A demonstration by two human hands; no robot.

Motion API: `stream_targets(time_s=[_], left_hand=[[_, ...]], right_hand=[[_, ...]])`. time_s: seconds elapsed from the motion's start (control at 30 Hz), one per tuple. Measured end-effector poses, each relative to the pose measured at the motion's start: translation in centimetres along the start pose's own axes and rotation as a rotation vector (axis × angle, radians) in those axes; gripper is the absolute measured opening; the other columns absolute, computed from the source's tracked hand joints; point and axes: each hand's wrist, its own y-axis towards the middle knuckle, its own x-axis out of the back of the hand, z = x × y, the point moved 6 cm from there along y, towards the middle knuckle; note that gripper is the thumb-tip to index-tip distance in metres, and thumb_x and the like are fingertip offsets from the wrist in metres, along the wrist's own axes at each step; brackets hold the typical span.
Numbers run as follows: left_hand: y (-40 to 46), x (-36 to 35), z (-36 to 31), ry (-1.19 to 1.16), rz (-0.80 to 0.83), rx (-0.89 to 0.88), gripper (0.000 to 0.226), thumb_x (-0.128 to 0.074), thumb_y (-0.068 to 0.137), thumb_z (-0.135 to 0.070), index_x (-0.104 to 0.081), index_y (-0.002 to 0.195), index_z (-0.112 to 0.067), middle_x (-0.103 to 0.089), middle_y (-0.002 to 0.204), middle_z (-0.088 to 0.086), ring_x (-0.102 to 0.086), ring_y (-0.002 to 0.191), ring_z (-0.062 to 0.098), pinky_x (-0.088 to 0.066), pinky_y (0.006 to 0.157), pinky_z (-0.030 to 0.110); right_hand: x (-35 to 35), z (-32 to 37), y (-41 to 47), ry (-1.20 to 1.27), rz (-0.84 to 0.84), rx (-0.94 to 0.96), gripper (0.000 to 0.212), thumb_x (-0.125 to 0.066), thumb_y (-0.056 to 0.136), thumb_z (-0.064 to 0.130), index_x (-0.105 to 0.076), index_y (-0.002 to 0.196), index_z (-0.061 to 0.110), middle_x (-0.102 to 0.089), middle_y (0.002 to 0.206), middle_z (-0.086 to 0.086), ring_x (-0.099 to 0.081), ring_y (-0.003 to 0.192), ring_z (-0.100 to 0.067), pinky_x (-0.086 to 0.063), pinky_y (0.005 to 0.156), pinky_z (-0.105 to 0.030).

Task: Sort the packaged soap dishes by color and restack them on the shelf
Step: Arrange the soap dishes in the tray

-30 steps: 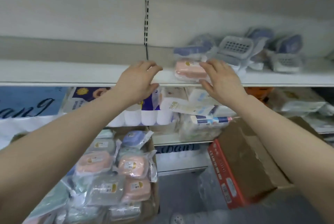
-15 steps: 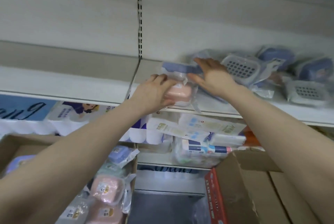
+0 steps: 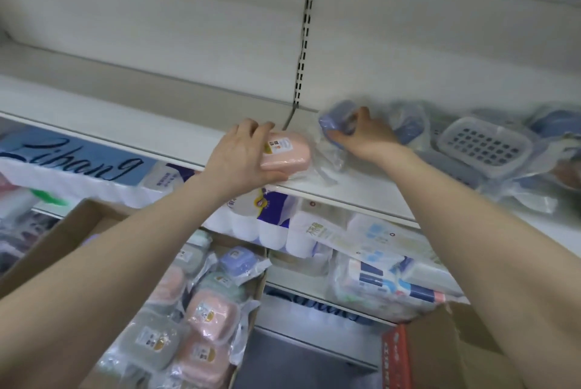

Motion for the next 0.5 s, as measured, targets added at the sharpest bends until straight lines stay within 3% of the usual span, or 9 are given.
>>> stream_targets(time_s=[0.07,0.17,0.23,0.3,0.4,0.43,0.5], left_hand=[[-0.9,0.7,1.5,0.012,-0.03,0.043,0.098,-0.08,0.059,-0.059,-0.046,0.137,-0.009,-0.05,0.12,0.018,-0.052,0.102,0.038,-0.044,0.091,0.046],[-2.0,1.9,3.6,0.023,-0.064,0.111,0.096,-0.079,0.061,-0.06,-0.047,0.137,-0.011,-0.049,0.12,0.017,-0.05,0.104,0.038,-0.047,0.09,0.048],[-2.7,2.5,4.8,0.012,-0.084,0.156,0.094,-0.079,0.063,-0.058,-0.045,0.138,-0.012,-0.048,0.122,0.016,-0.049,0.108,0.038,-0.046,0.091,0.048],[-3.3,2.8,5.7,0.003,-0.09,0.186,0.093,-0.078,0.065,-0.057,-0.044,0.139,-0.014,-0.047,0.126,0.016,-0.048,0.11,0.038,-0.044,0.093,0.047],[-3.9,2.9,6.7,0.006,-0.108,0.205,0.091,-0.077,0.066,-0.058,-0.045,0.139,-0.014,-0.049,0.127,0.017,-0.048,0.11,0.038,-0.04,0.096,0.045],[-4.1,2.9,7.1,0.012,-0.112,0.207,0.09,-0.075,0.066,-0.059,-0.046,0.138,-0.014,-0.05,0.126,0.017,-0.048,0.11,0.038,-0.039,0.097,0.044],[-4.6,3.3,7.7,0.018,-0.125,0.208,0.088,-0.069,0.066,-0.065,-0.048,0.136,-0.015,-0.052,0.123,0.015,-0.049,0.107,0.037,-0.039,0.096,0.043]], right_hand=[[-1.1,0.8,0.7,-0.048,0.034,0.018,0.067,-0.048,0.088,0.06,-0.03,0.141,0.024,-0.056,0.131,-0.013,-0.056,0.115,-0.037,-0.045,0.089,-0.036],[-2.0,2.0,1.5,-0.067,0.051,0.03,0.044,-0.049,0.093,0.038,-0.039,0.135,0.03,-0.05,0.136,-0.017,-0.054,0.117,-0.036,-0.035,0.079,-0.031],[-1.8,2.7,1.9,0.0,0.024,0.011,0.037,-0.05,0.093,0.034,-0.044,0.129,0.029,-0.052,0.132,-0.016,-0.055,0.115,-0.035,-0.031,0.076,-0.03],[-1.9,3.1,2.4,0.081,-0.015,-0.049,0.034,-0.044,0.092,0.042,-0.045,0.122,0.025,-0.054,0.128,-0.02,-0.054,0.114,-0.038,-0.036,0.079,-0.035],[-2.9,3.8,2.5,0.083,-0.029,-0.15,0.076,-0.043,0.081,0.075,-0.034,0.133,0.02,-0.046,0.131,-0.022,-0.049,0.121,-0.039,-0.041,0.095,-0.043],[-3.2,4.1,2.3,0.045,-0.038,-0.173,0.088,-0.049,0.077,0.078,-0.027,0.139,0.019,-0.043,0.133,-0.022,-0.047,0.123,-0.039,-0.041,0.098,-0.045],[-3.4,4.3,1.8,0.022,-0.108,-0.204,0.089,-0.06,0.08,0.063,-0.021,0.142,0.014,-0.041,0.136,-0.022,-0.045,0.125,-0.04,-0.041,0.098,-0.046]])
